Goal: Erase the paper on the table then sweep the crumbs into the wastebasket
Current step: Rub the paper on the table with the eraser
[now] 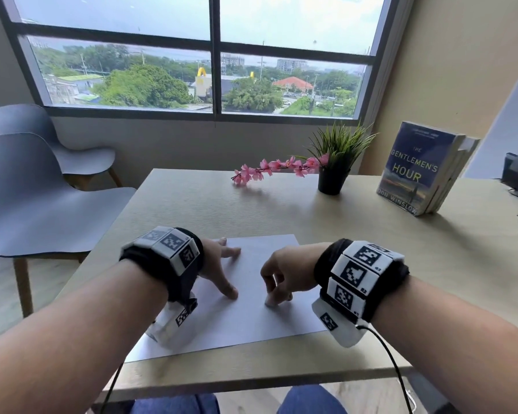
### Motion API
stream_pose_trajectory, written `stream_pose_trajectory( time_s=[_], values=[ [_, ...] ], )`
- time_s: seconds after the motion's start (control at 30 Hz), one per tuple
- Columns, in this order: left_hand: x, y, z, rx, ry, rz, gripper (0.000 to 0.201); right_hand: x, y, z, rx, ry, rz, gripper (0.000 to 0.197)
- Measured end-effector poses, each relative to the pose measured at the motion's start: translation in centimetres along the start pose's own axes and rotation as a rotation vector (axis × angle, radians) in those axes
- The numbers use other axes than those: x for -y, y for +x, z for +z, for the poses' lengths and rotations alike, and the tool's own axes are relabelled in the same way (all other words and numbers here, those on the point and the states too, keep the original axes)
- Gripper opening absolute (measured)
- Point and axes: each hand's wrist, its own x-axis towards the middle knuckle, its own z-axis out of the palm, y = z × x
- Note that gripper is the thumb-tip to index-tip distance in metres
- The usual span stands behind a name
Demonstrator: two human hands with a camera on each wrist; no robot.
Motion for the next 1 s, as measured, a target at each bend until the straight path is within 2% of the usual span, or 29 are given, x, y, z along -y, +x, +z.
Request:
stream_pose_trajectory(
  time_s=[0.17, 0.37, 0.5, 0.6, 0.73, 0.87, 1.0],
  values=[
    [-0.2, -0.3, -0.1, -0.004, 0.007, 0.002, 0.108, -0.8, 0.0, -0.4, -0.08, -0.051, 0.044, 0.016],
    [-0.3, -0.4, -0.1, -0.005, 0.014, 0.005, 0.107, -0.5, -0.6, -0.1, 0.001, -0.006, 0.036, 0.022],
    [-0.2, -0.4, 0.0, -0.007, 0.012, 0.003, 0.107, -1.1, -0.5, -0.4, -0.057, -0.045, 0.085, 0.017],
    [-0.1, -0.3, 0.0, 0.001, 0.012, 0.0, 0.109, -0.3, -0.7, 0.5, -0.068, -0.071, 0.043, 0.014],
    [-0.2, -0.2, 0.1, -0.007, -0.002, 0.007, 0.109, 0.1, -1.1, 0.5, 0.004, -0.015, 0.015, 0.017],
    [-0.2, -0.1, 0.1, -0.01, -0.005, 0.011, 0.108, -0.2, -0.9, -0.2, -0.049, -0.063, 0.075, 0.016],
    [0.0, 0.2, 0.1, -0.004, -0.009, 0.008, 0.111, 1.3, -0.9, 0.8, -0.064, -0.109, -0.005, 0.014]
  ],
)
